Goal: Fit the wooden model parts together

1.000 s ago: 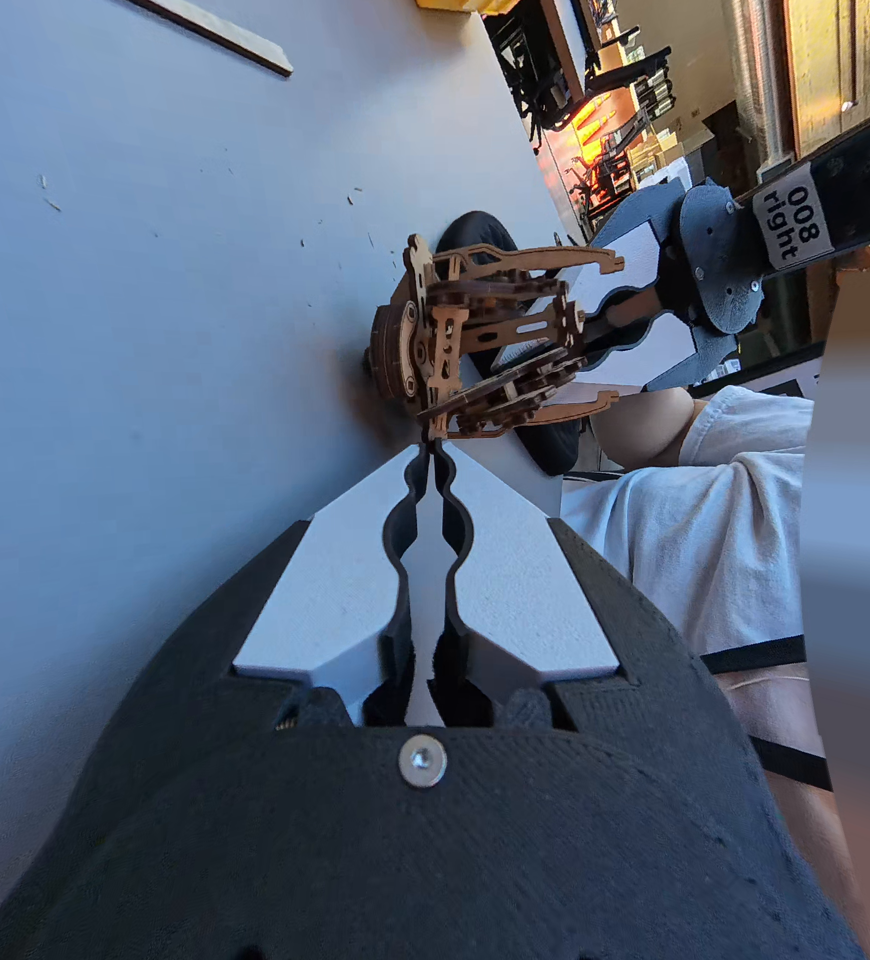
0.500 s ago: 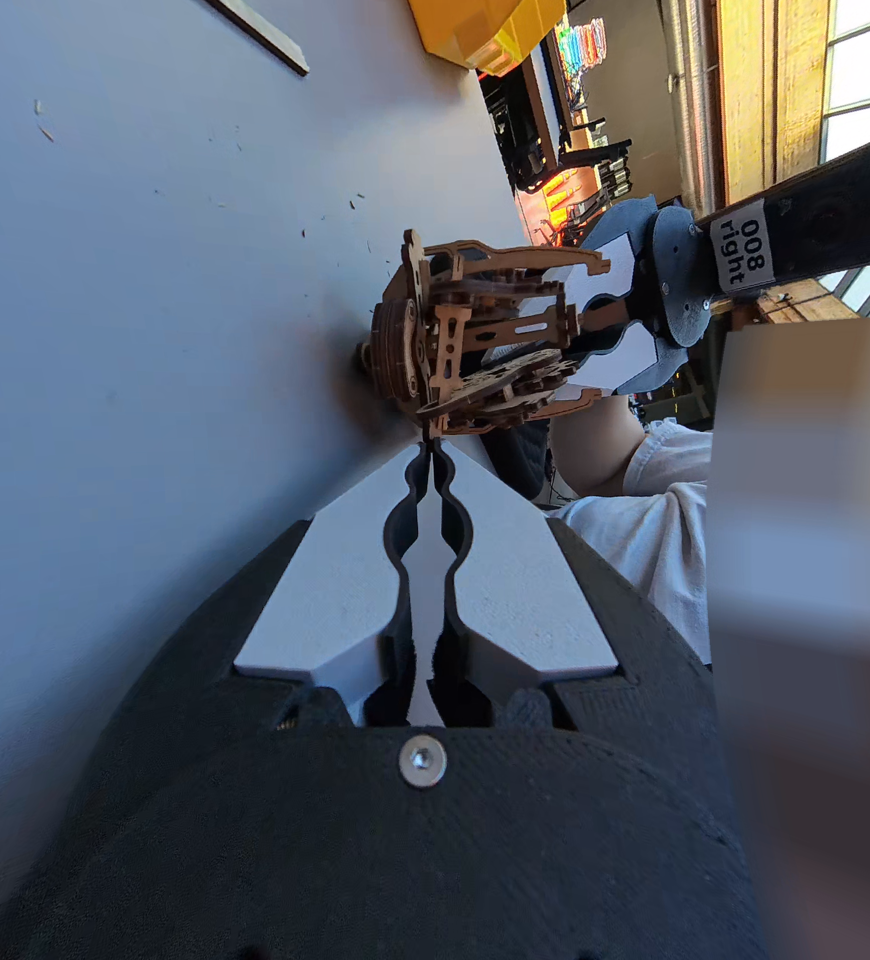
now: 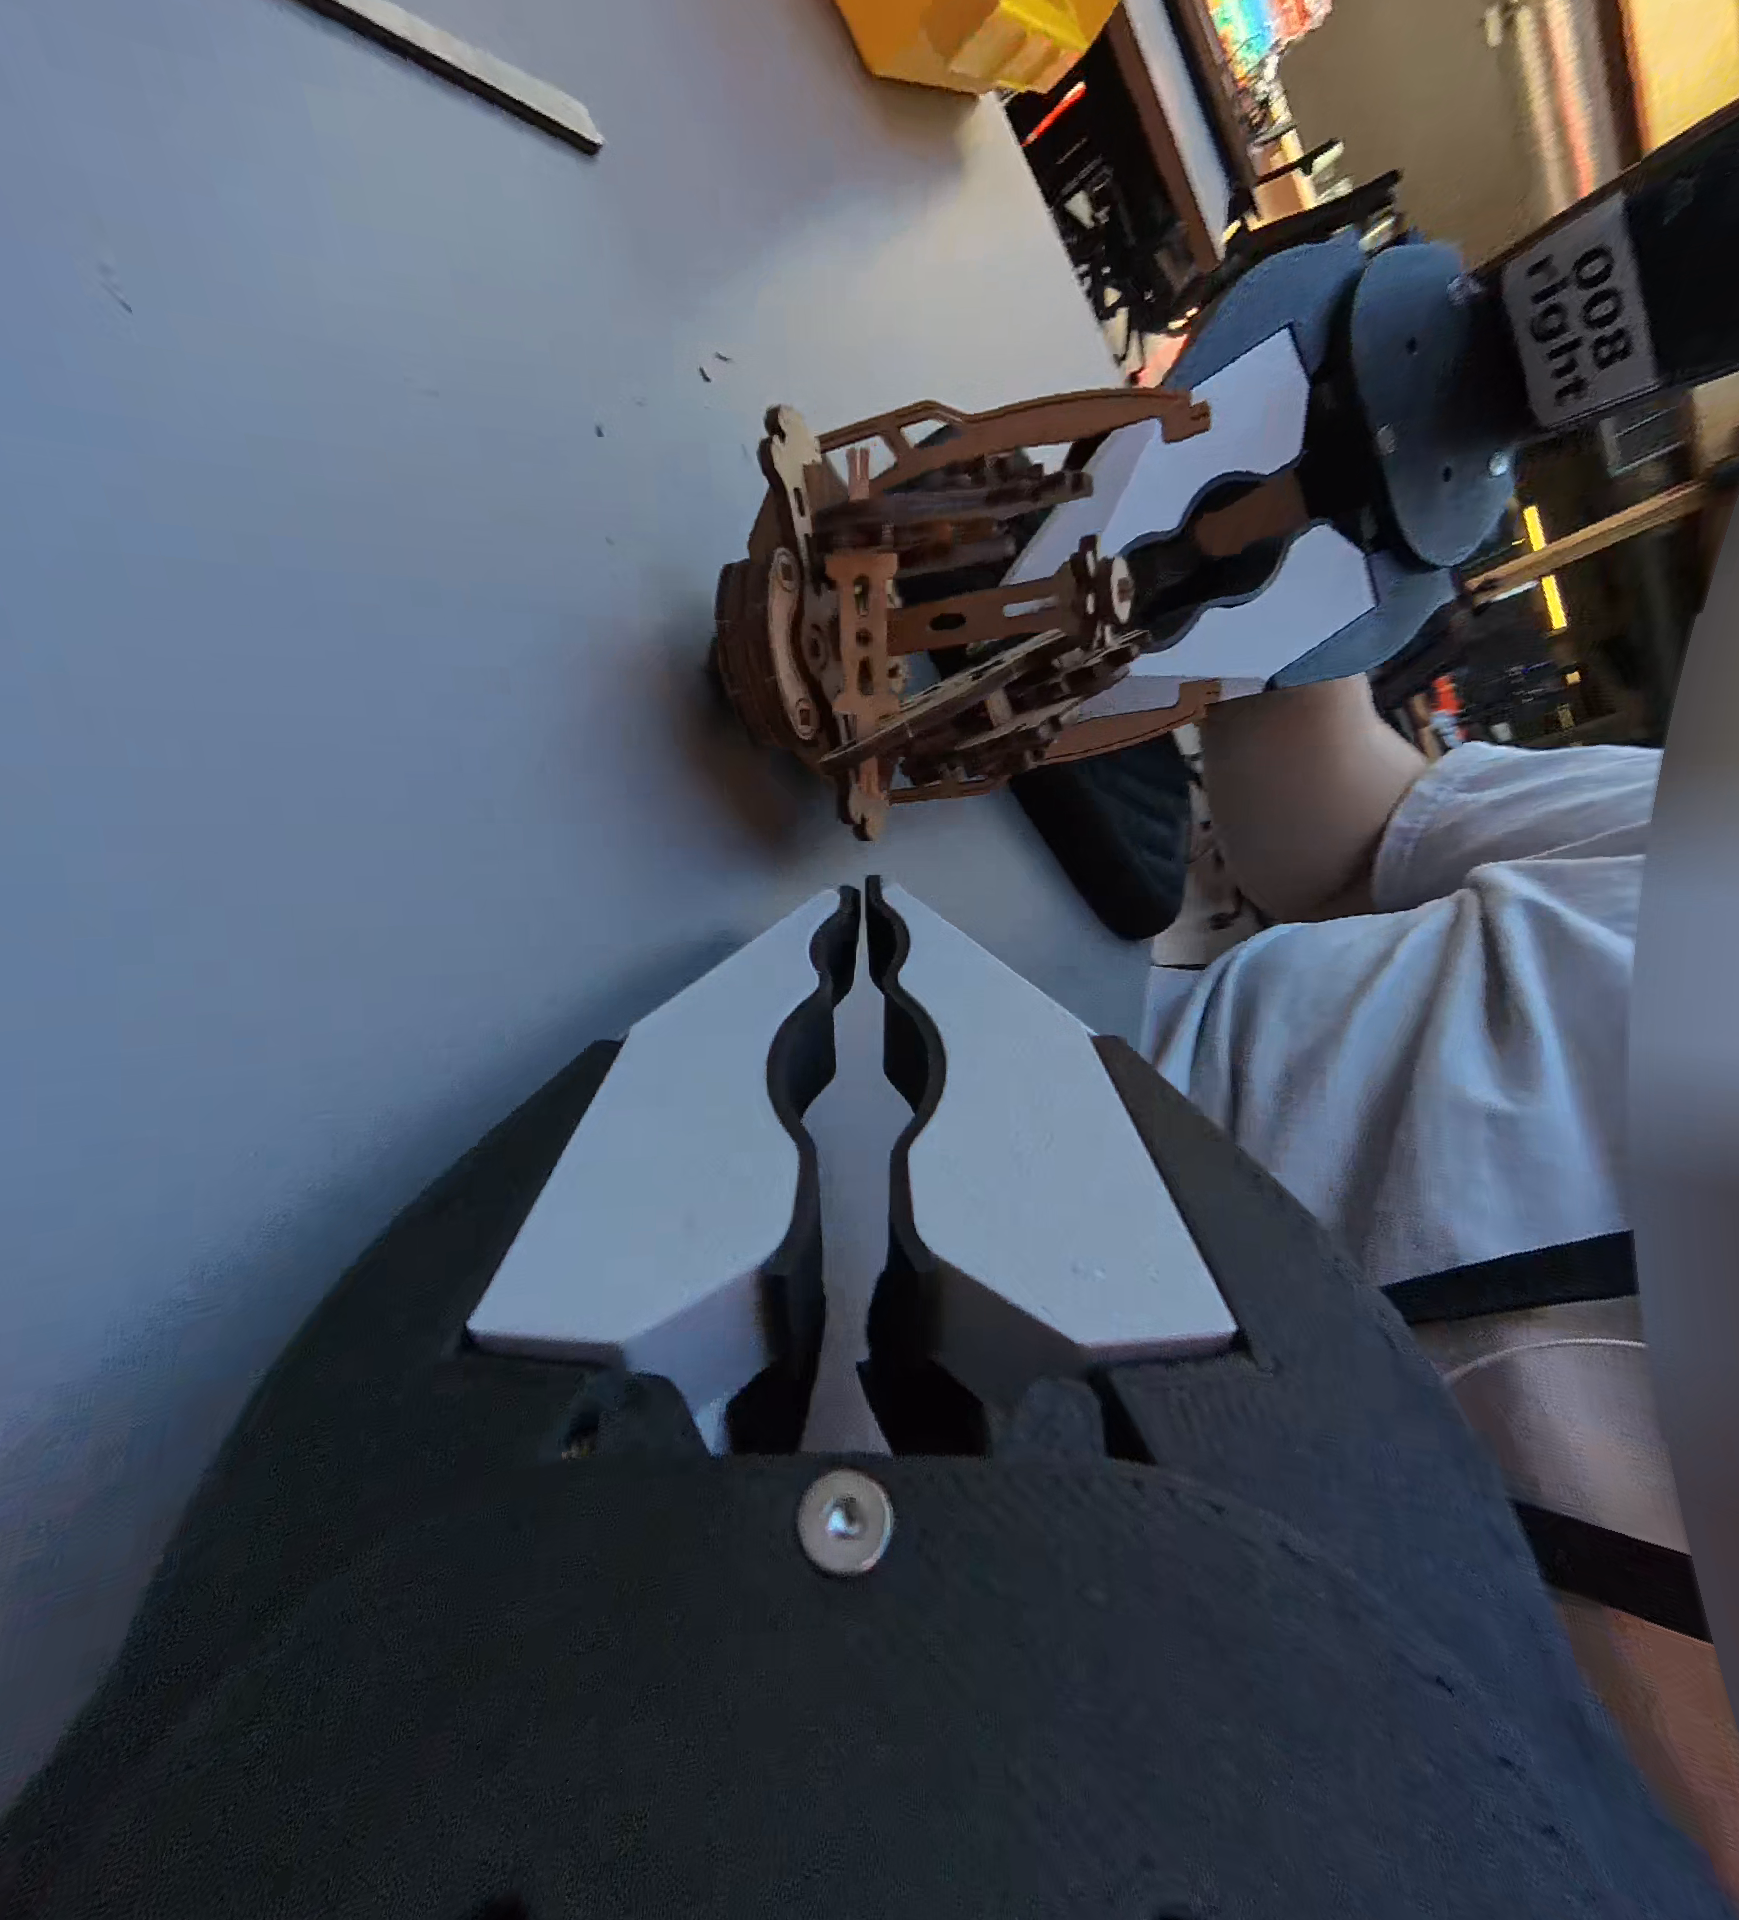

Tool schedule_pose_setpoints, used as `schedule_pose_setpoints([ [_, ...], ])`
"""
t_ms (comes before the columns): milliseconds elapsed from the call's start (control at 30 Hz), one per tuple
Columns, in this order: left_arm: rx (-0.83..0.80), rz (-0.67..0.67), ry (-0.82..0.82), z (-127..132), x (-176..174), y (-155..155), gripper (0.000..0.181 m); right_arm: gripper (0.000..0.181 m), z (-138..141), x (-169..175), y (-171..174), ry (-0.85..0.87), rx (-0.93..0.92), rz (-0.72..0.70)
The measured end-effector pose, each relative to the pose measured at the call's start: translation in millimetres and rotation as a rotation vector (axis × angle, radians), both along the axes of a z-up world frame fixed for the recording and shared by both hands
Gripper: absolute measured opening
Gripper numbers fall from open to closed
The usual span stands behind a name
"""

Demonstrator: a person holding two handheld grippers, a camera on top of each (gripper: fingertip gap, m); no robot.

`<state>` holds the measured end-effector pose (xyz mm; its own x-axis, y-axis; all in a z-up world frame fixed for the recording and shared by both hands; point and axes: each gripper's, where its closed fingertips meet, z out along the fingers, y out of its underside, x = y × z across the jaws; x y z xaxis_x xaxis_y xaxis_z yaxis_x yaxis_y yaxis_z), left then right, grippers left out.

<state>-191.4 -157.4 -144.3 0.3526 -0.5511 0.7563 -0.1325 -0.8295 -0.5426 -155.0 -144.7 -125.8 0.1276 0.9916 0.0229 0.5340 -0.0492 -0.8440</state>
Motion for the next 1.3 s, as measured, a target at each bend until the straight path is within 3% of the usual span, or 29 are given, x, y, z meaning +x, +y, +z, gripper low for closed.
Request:
schedule_pose_setpoints([
  [100, 0.033, -0.004, 0.064, -5.5, -2.1, 6.2, 0.008, 0.011, 0.2, -1.8, 0.1, -0.001, 0.025, 0.009],
  [400, -0.034, -0.083, 0.031, -6.0, 15.5, 13.0, 0.005, 0.011, 1.6, -2.0, 5.8, 0.022, -0.036, 0.008],
  [667, -0.173, -0.032, -0.128, 5.3, 11.2, 20.8, 0.001, 0.011, 2.6, -2.0, 13.6, 0.022, -0.025, 0.027],
  [933, -0.234, 0.006, -0.165, 6.1, 9.1, 25.6, 0.001, 0.012, 4.4, -1.9, 17.0, 0.032, -0.026, 0.044],
  [1300, -0.275, 0.04, -0.19, 7.5, 5.2, 21.9, 0.001, 0.028, 3.5, 2.1, 12.7, 0.012, 0.035, 0.065],
])
